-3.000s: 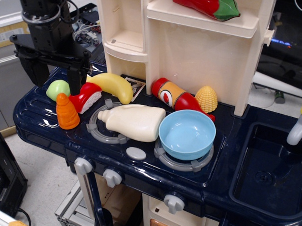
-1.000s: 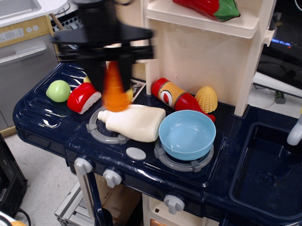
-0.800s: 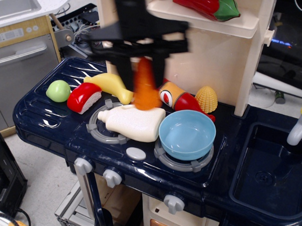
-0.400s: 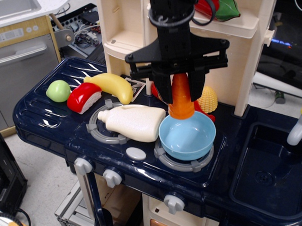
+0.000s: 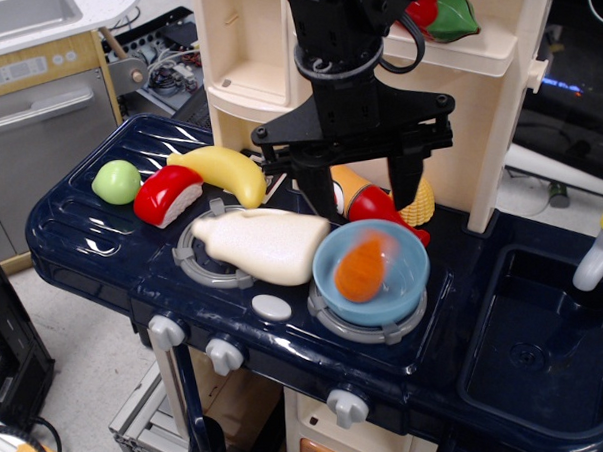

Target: Put carrot in bowl

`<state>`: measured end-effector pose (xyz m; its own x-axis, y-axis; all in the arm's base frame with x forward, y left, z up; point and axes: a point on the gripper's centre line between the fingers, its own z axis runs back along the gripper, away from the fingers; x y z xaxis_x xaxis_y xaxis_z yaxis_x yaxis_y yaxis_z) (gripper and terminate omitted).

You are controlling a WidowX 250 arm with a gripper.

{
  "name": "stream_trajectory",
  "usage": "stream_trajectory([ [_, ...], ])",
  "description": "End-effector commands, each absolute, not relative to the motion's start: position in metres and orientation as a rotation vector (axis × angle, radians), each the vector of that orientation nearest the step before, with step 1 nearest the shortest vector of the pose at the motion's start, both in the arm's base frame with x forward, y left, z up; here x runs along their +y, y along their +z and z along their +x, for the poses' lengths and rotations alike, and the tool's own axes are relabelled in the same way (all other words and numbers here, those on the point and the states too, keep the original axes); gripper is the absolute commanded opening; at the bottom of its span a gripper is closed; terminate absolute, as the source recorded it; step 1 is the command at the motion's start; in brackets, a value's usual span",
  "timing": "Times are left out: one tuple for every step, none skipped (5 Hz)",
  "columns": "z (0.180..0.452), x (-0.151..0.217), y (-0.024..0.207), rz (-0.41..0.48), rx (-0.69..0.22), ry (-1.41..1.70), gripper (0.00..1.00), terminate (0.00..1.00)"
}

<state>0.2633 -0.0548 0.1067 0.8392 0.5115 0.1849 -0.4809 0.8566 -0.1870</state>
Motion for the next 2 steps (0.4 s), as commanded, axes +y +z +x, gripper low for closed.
stream_trajectory([
  [0.2693,-0.0531,0.1173,-0.148,-0.265,0.522,1.0,0.0],
  [0.2693,-0.0531,0.1173,-0.148,-0.265,0.522,1.0,1.0],
])
